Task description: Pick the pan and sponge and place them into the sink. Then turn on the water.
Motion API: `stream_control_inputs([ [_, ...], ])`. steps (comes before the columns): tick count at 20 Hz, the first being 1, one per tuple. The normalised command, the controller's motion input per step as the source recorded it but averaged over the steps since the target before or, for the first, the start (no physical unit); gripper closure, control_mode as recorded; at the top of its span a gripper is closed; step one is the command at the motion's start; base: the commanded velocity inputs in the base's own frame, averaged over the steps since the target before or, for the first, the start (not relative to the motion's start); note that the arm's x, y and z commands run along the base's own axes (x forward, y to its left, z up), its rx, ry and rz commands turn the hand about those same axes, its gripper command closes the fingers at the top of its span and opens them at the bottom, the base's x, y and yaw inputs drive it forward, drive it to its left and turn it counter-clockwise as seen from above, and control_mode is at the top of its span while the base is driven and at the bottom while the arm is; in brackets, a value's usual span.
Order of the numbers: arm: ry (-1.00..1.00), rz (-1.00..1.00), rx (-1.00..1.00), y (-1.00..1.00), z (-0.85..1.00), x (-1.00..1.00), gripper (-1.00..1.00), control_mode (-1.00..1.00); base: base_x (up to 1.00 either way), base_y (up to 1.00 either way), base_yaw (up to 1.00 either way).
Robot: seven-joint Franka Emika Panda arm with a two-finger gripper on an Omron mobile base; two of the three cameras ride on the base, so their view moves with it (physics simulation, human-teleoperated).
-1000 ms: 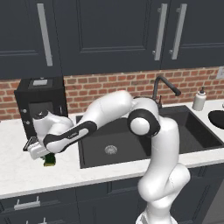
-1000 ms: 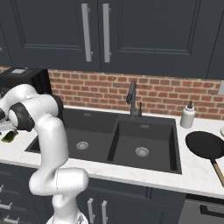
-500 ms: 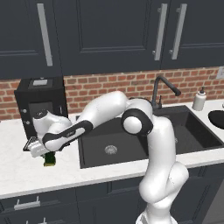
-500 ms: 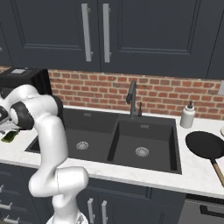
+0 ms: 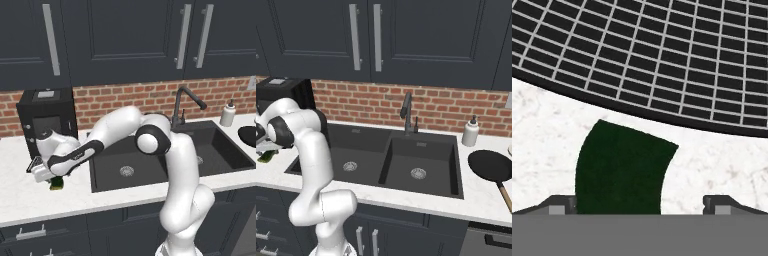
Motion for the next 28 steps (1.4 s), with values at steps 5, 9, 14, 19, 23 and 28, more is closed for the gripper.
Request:
stream_control_inputs([
  [5,0.00,-0.07,0.00,0.00,-0.14,0.00,-1.00,-1.00,0.00,0.00,0.00],
  [9,0.00,-0.06,0.00,0.00,-0.23,0.00,-1.00,-1.00,0.00,0.00,0.00],
  [14,0.00,-0.06,0.00,0.01,-0.30,0.00,-1.00,-1.00,0.00,0.00,0.00],
  [19,0.00,-0.06,0.00,0.00,-0.34,0.00,-1.00,-1.00,0.00,0.00,0.00],
  [23,0.00,-0.03,0.00,0.00,-0.29,0.00,1.00,-1.00,0.00,0.00,0.00],
  [28,0.00,0.00,0.00,0.00,-0.05,0.00,1.00,-1.00,0.00,0.00,0.00],
])
